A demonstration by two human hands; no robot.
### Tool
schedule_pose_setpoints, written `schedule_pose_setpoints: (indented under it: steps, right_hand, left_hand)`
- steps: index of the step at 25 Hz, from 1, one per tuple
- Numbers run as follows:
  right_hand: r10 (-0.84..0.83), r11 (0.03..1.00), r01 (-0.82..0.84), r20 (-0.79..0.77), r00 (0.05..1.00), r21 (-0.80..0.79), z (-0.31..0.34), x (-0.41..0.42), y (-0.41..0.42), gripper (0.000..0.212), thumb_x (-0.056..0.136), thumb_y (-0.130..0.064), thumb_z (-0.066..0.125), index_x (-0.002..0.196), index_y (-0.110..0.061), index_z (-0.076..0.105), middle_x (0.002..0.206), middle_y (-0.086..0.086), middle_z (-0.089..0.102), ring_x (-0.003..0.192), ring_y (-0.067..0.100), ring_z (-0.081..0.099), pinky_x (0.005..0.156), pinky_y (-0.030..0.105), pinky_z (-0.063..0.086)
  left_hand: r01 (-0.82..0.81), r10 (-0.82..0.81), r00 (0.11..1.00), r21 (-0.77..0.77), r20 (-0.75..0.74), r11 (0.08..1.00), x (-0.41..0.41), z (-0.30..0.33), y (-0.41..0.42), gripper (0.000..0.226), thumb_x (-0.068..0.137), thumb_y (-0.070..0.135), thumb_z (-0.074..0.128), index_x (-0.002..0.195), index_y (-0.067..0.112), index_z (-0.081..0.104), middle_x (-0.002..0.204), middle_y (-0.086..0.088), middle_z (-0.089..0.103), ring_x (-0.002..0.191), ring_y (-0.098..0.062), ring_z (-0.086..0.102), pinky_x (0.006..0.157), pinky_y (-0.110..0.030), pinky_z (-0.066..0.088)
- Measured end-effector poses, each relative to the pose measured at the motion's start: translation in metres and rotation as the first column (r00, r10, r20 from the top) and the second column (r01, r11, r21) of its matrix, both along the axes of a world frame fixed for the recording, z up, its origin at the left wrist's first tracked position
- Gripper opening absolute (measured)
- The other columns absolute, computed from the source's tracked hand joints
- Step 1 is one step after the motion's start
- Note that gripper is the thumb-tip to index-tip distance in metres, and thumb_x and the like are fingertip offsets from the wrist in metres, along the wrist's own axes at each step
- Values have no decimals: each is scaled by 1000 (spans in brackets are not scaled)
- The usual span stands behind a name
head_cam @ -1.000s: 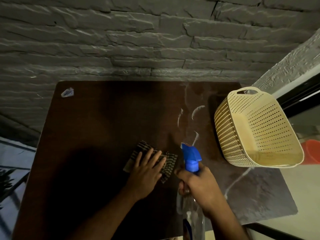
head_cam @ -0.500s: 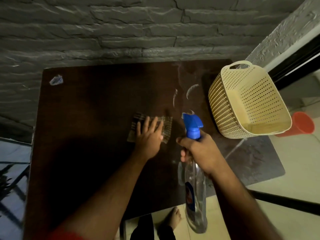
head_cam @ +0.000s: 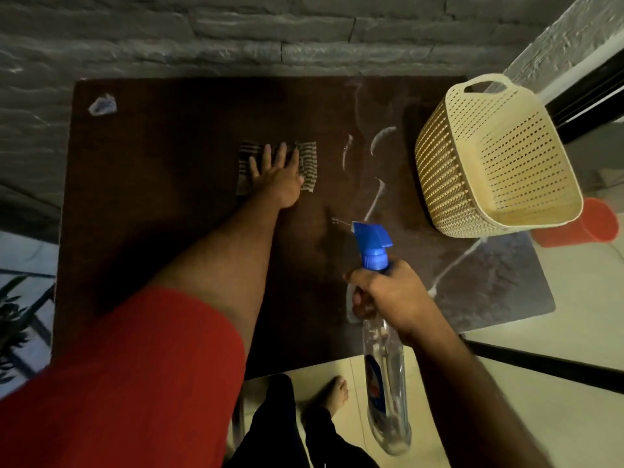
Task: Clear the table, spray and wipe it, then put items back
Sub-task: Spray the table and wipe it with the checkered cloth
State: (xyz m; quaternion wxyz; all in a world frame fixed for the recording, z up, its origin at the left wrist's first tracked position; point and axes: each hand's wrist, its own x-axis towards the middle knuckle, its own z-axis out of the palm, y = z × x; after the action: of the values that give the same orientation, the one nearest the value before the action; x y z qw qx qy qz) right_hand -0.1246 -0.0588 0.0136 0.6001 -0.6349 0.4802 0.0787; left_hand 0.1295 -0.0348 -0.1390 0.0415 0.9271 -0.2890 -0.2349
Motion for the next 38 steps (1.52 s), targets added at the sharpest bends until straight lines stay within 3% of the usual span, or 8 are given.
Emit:
schedule_pose_setpoints:
  steps: [4,9,16,22,26,28,33,38]
  right_hand:
    - [107,993,-111,-105,989,-36,-4,-40,10,16,71,-26,70,80,-14,64,63,8,64,59,24,60,62,39,48]
    - [150,987,-156,-142,978,-29,-1,-70,19,14,77,-16,65,85,-5,62,58,8,61,50,22,62,53,32,47]
    - [130,991,-132,-78,988,-26,10,-119,22,8,81,-12,64,84,-7,59,60,13,61,49,21,58,45,23,45]
    - [237,967,-244,-92,967,-78,15,-173,29,17,83,-21,67,94,-12,59,60,10,65,49,18,58,59,34,51]
    - [179,980,-183,-48,983,-80,15,-187,31,17,83,-19,68,95,-14,57,63,11,64,54,21,62,67,44,57]
    - [137,988,-138,-25,990,-74,15,-186,28,17,84,-17,68,97,-14,56,64,10,63,54,20,61,63,40,56]
    - [126,985,-125,4,992,-116,8,-161,16,14,84,-17,68,93,-14,57,58,8,63,49,17,58,55,32,49]
    - [86,986,-82,24,996,-147,2,-135,8,10,80,-13,64,86,-8,56,58,14,65,48,18,57,59,33,50]
  left_hand:
    - [-22,23,999,-47,30,999,-35,-3,14,59,102,42,26,155,29,3,163,3,-8,148,-27,-14,117,-55,-10]
    - [-62,62,998,-43,5,997,-80,2,28,59,102,43,27,155,29,4,163,3,-8,148,-26,-15,116,-55,-11]
    - [-80,80,997,-44,11,996,-156,2,56,59,103,43,27,155,29,4,163,4,-7,148,-25,-14,116,-54,-10]
    - [-121,121,993,-34,-14,992,-229,3,87,58,103,44,25,155,30,2,163,4,-10,148,-24,-15,116,-55,-10]
    - [-95,96,995,-34,21,995,-286,10,105,59,102,45,26,155,29,4,163,3,-6,149,-25,-13,116,-54,-7]
    - [-38,39,998,-23,50,999,-306,11,113,60,102,46,27,155,29,3,164,2,-5,149,-25,-12,116,-54,-6]
    - [-61,63,997,-46,54,997,-250,5,82,60,102,46,26,155,30,4,163,2,-7,149,-26,-14,116,-54,-9]
    - [-107,109,990,27,-88,994,-146,9,18,60,103,43,25,154,29,-2,162,1,-14,147,-28,-21,116,-56,-12]
